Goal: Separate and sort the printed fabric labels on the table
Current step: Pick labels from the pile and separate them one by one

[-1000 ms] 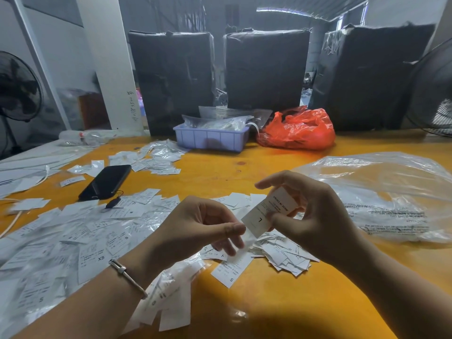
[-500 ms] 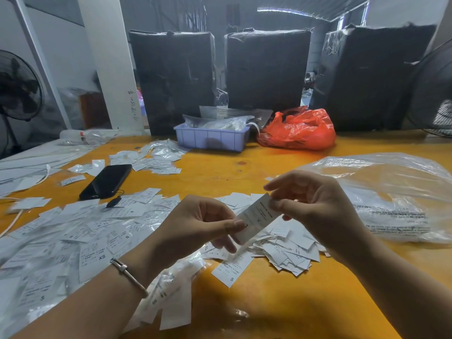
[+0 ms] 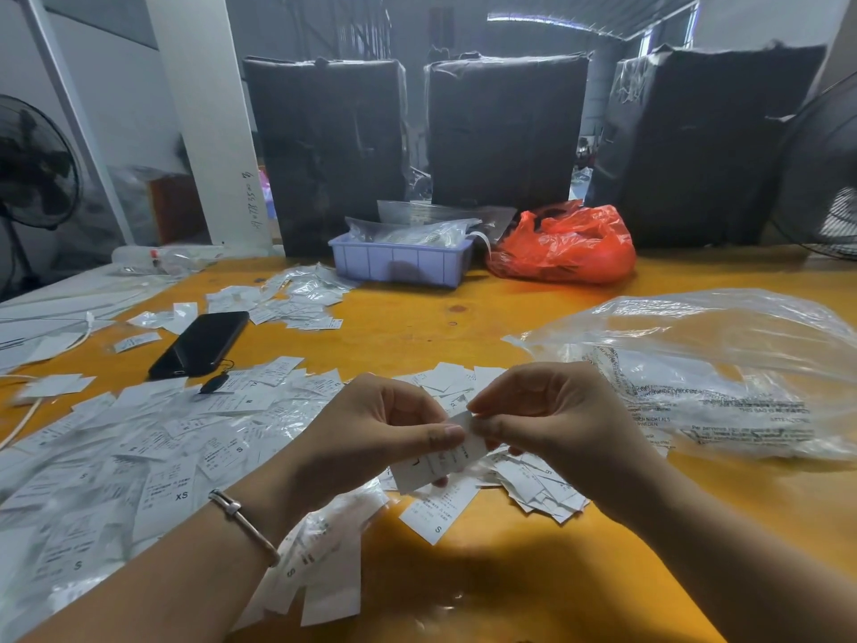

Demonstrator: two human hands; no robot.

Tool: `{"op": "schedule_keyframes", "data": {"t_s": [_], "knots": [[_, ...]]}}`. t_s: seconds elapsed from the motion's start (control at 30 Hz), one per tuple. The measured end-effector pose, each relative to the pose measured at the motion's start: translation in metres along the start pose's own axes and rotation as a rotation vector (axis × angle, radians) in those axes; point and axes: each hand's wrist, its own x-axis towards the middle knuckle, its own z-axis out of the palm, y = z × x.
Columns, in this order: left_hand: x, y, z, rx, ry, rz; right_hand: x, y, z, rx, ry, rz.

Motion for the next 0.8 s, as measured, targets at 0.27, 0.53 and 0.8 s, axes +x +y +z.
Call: {"op": "schedule_keyframes", "data": {"t_s": [0.27, 0.53, 0.8], "knots": [[0.000, -0.001, -0.001, 0.055, -0.013, -0.033, -0.001, -0.002, 0.001, -0.026, -0.090, 0.052], [0.002, -0.002, -0.002, 0.067, 0.039, -0.063, 0.001, 0.001, -0.001, 0.143, -0.122, 0.152], [0.003, -0.003, -0.003, -0.091, 0.190, 0.018, 0.005, 0.010, -0.002, 0.383, 0.159, 0.245]]}}
